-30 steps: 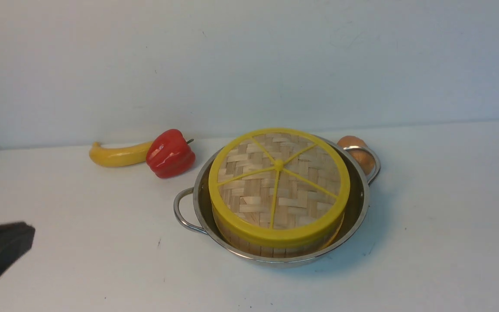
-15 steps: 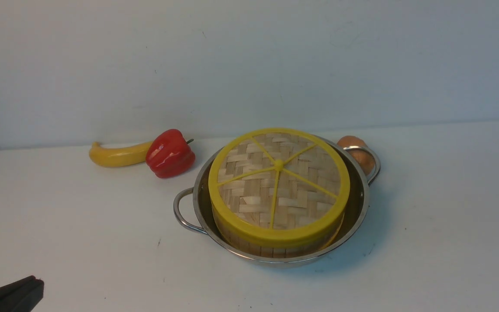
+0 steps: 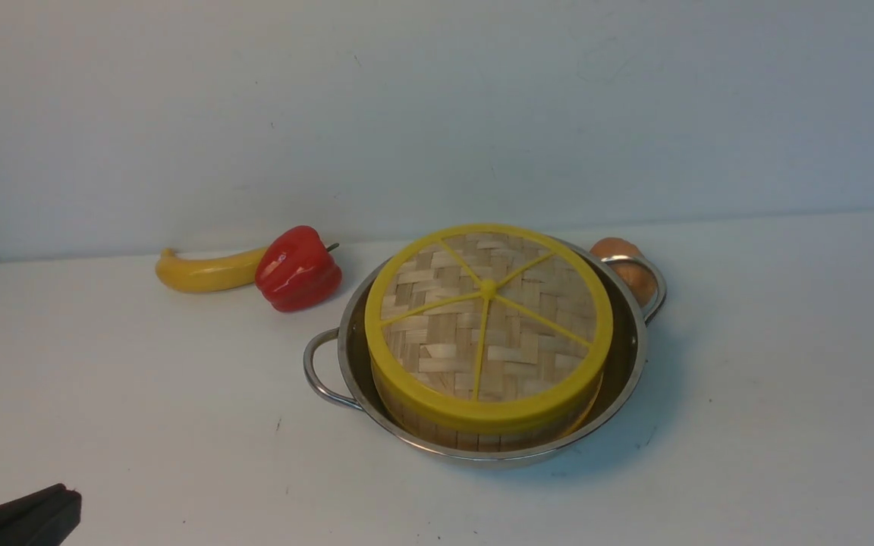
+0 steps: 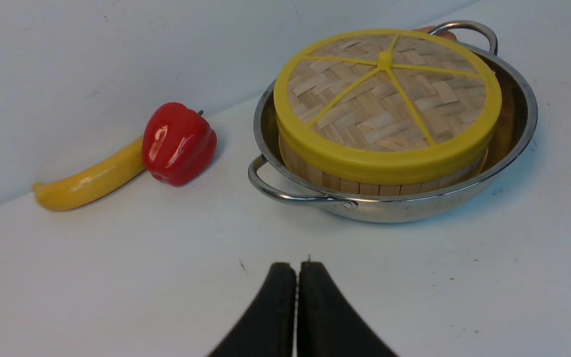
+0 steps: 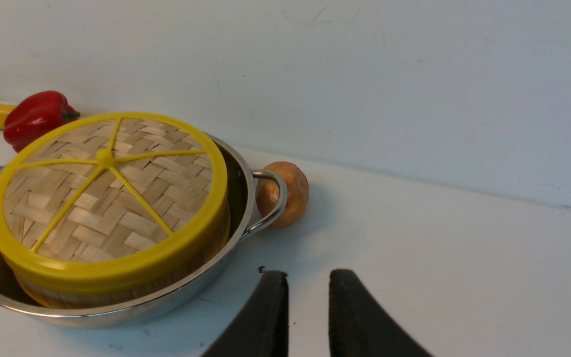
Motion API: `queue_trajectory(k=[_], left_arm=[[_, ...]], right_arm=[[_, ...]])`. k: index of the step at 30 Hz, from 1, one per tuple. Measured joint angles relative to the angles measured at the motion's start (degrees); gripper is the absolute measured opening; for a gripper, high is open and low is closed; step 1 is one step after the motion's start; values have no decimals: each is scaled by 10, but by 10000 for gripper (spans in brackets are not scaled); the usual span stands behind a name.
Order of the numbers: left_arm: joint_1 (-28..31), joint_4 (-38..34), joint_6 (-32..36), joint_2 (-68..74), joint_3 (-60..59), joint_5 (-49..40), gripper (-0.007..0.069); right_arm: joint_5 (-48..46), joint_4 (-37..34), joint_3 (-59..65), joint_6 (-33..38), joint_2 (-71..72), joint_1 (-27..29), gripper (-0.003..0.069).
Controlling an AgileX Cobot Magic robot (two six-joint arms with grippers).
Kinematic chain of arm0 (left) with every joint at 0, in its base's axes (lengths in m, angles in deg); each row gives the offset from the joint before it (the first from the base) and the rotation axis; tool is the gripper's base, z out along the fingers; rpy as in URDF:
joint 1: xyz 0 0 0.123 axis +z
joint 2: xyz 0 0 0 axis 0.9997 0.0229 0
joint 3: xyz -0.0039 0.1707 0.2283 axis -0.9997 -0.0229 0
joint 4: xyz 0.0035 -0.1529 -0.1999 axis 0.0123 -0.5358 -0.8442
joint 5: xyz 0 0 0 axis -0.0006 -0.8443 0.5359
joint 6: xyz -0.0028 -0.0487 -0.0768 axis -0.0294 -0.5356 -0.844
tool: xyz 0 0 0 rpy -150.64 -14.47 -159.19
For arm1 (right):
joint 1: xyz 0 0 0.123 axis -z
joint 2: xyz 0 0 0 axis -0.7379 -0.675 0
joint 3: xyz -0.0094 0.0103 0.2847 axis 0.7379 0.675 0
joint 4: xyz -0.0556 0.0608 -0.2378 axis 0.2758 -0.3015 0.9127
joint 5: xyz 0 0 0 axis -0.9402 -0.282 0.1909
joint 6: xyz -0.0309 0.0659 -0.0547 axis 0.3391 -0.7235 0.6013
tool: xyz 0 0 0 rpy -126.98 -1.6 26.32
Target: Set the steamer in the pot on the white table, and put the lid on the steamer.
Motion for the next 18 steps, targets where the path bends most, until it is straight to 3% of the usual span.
queue_trajectory(k=[5, 9, 10, 12, 18], left_arm=[[35, 47, 44, -6, 0, 2, 0], [165, 54, 58, -17, 0, 18, 10], [165, 54, 58, -18, 0, 18, 11], [244, 57, 58, -38, 0, 15, 12], [298, 47, 33, -104, -30, 15, 20]], right_arm=[[0, 0, 0, 0, 0, 0, 160], [0, -1, 0, 0, 0, 0, 168], [0, -1, 0, 0, 0, 0, 168], [0, -1, 0, 0, 0, 0, 174], [0, -2, 0, 0, 0, 0, 186]])
